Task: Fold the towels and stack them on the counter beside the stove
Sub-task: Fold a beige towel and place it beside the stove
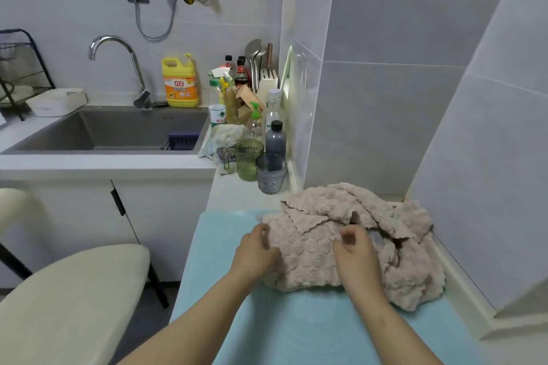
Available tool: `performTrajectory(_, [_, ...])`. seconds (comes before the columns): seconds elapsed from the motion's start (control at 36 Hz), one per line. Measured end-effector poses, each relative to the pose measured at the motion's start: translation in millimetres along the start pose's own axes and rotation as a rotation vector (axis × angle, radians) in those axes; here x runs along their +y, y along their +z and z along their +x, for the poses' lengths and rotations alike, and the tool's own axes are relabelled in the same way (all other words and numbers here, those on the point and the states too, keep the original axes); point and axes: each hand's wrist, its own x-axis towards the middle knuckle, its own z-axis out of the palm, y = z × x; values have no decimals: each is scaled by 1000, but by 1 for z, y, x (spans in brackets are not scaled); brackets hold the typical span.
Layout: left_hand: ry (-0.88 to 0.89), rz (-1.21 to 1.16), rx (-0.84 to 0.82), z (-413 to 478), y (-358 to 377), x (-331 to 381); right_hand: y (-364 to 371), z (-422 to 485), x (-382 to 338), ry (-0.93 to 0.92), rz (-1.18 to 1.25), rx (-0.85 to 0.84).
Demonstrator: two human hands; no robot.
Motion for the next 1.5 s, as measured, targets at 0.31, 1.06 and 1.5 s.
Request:
performTrajectory(0.31, [37,-4,61,34,-10,11,16,33,5,24,-36,-51])
performTrajectory(1.06, [380,-790,-138,-17,-77,140,-19,17,-70,-303,-18,55])
performTrajectory(1.5, [217,-668,-34,-46,-156,79,21,-11,-83,-164,71,-579])
